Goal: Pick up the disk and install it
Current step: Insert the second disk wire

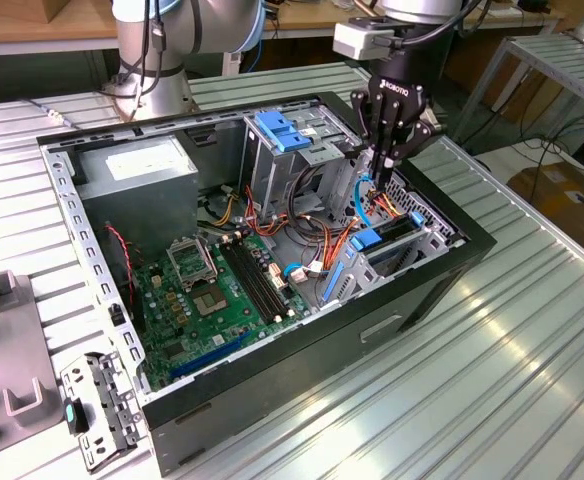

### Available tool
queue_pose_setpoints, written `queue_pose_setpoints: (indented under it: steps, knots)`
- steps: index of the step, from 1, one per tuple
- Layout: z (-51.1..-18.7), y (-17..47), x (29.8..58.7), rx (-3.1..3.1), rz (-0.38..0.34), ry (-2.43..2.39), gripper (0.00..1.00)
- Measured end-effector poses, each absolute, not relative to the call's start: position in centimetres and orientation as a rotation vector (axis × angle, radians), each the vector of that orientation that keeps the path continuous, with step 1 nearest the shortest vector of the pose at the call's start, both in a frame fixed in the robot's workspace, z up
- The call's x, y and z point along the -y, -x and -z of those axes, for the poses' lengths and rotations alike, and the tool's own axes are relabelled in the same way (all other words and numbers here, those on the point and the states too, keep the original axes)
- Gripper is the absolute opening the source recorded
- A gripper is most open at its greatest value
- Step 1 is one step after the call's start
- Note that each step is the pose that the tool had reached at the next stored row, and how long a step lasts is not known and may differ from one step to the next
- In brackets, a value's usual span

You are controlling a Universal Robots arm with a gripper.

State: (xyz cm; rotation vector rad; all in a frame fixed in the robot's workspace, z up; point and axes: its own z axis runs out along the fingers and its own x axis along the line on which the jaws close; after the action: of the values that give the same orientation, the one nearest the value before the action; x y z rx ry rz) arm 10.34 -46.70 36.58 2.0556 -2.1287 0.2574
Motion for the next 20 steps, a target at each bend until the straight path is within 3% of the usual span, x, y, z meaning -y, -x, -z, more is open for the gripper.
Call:
queue_pose_setpoints:
  steps: [8,9,11,12,20]
  knots:
    - [-36.55,-10.34,46.70,2.129,-0.257,-2.056,0.17]
    - [-36.55,-10.34,46.70,2.129,-0.257,-2.056,0.24]
    - [-36.53,-10.34,46.70,2.129,-0.258,-2.055,0.22]
    - [-36.53,-10.34,46.70,2.129,-0.258,-2.055,0.16]
    - [-36.46,-10.14,46.70,2.129,-0.258,-2.056,0.16]
